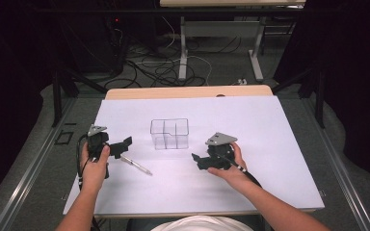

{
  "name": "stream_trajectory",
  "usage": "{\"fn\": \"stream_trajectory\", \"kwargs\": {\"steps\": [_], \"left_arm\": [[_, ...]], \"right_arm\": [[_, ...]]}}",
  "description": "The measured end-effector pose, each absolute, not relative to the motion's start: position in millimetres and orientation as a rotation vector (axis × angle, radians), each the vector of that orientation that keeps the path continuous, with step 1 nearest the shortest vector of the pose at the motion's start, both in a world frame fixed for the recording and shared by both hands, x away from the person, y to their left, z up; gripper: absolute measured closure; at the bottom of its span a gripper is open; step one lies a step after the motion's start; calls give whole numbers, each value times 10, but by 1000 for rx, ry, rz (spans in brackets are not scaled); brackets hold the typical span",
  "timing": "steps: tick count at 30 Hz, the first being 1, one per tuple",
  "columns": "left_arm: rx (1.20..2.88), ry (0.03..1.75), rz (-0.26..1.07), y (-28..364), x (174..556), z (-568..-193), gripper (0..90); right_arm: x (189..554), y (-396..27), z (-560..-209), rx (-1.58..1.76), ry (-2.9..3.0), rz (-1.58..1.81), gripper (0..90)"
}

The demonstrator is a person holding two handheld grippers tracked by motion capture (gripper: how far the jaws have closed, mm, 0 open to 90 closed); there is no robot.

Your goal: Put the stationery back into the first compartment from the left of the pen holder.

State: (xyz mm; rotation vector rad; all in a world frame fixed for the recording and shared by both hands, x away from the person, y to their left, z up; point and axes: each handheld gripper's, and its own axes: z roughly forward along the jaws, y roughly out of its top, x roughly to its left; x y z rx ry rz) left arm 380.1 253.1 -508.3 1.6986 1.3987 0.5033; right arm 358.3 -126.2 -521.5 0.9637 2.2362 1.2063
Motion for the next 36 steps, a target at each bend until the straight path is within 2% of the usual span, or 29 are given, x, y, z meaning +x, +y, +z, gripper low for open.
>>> {"fn": "stream_trajectory", "kwargs": {"steps": [9, 12, 24, 36], "left_arm": [[1705, 1396, 491, 2531, 3799, -5091, 7], [1719, 1391, 494, 2521, 3800, -5092, 7], [1718, 1401, 497, 2526, 3801, -5113, 8], [1727, 1401, 492, 2516, 3819, -5142, 14]], "right_arm": [[3514, -902, -5282, 927, 2337, 1201, 215], [3490, -755, -5316, 901, 2359, 1217, 277], [3429, -365, -5363, 859, 2394, 1271, 337], [3453, 36, -5492, 830, 2488, 1295, 452]]}}
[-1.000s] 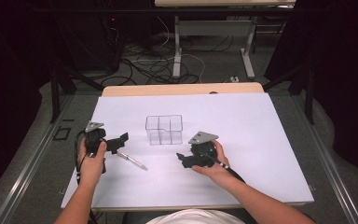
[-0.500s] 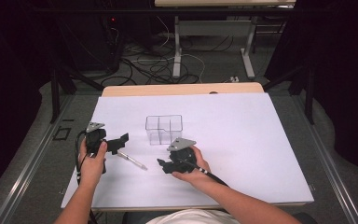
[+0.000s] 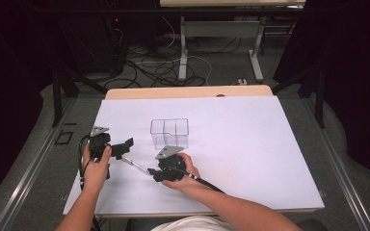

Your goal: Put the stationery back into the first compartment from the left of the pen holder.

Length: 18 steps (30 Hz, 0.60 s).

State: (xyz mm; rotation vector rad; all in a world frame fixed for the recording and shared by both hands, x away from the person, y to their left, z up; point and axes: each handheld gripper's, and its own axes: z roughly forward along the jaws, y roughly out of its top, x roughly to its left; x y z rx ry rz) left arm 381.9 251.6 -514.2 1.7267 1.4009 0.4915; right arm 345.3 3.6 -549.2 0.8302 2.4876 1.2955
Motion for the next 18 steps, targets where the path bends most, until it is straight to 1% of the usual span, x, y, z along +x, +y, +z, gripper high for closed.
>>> {"fn": "stream_trajectory", "kwargs": {"steps": [2, 3, 5, 6, 18], "left_arm": [[1724, 1399, 492, 2520, 3822, -5144, 15], [1730, 1401, 486, 2526, 3821, -5140, 15], [1727, 1404, 485, 2530, 3823, -5143, 15], [1729, 1405, 483, 2533, 3823, -5144, 16], [1731, 1420, 482, 2538, 3832, -5171, 30]], "right_arm": [[3471, 62, -5499, 822, 2490, 1299, 469], [3494, 115, -5513, 804, 2489, 1308, 497], [3500, 140, -5521, 799, 2489, 1308, 507], [3514, 183, -5535, 778, 2502, 1303, 532], [3499, 344, -5636, 733, 2527, 1273, 596]]}}
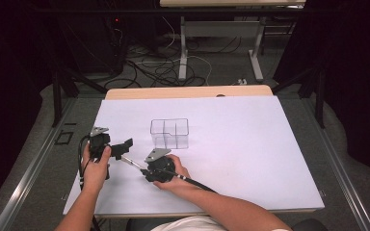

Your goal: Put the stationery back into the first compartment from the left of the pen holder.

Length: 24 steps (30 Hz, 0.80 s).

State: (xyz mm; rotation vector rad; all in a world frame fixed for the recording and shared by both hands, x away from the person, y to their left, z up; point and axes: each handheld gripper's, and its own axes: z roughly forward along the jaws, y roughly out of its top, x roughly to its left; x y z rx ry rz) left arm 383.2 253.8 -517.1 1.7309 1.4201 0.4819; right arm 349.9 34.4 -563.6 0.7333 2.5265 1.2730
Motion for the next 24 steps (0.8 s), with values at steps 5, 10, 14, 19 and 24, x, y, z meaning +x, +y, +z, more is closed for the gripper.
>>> {"fn": "stream_trajectory", "kwargs": {"steps": [5, 10, 14, 19, 24], "left_arm": [[1729, 1422, 479, 2539, 3833, -5174, 30], [1723, 1419, 482, 2545, 3835, -5180, 30], [1721, 1421, 483, 2551, 3832, -5175, 30], [1718, 1418, 486, 2552, 3831, -5172, 30], [1724, 1422, 482, 2548, 3829, -5173, 30]], "right_arm": [[3507, 396, -5654, 727, 2534, 1262, 620], [3528, 469, -5692, 715, 2561, 1239, 670], [3528, 481, -5697, 710, 2571, 1226, 685], [3533, 485, -5697, 722, 2579, 1218, 696], [3534, 485, -5698, 714, 2578, 1217, 729]]}}
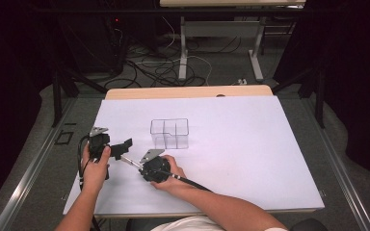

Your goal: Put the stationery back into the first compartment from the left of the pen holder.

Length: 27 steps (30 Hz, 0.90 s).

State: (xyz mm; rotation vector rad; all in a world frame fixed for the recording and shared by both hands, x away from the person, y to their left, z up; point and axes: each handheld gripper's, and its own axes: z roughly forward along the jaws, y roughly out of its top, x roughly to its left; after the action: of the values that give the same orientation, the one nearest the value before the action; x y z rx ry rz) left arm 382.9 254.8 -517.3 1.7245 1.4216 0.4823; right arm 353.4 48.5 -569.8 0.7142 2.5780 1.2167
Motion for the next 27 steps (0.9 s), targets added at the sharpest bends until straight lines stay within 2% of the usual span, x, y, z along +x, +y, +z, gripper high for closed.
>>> {"fn": "stream_trajectory", "kwargs": {"steps": [2, 8, 27], "left_arm": [[1728, 1422, 482, 2547, 3829, -5172, 30], [1728, 1421, 482, 2548, 3829, -5172, 30], [1732, 1414, 481, 2548, 3825, -5162, 30]], "right_arm": [[3524, 490, -5699, 700, 2575, 1210, 777], [3520, 491, -5695, 709, 2578, 1210, 800], [3507, 487, -5671, 714, 2587, 1225, 806]]}}
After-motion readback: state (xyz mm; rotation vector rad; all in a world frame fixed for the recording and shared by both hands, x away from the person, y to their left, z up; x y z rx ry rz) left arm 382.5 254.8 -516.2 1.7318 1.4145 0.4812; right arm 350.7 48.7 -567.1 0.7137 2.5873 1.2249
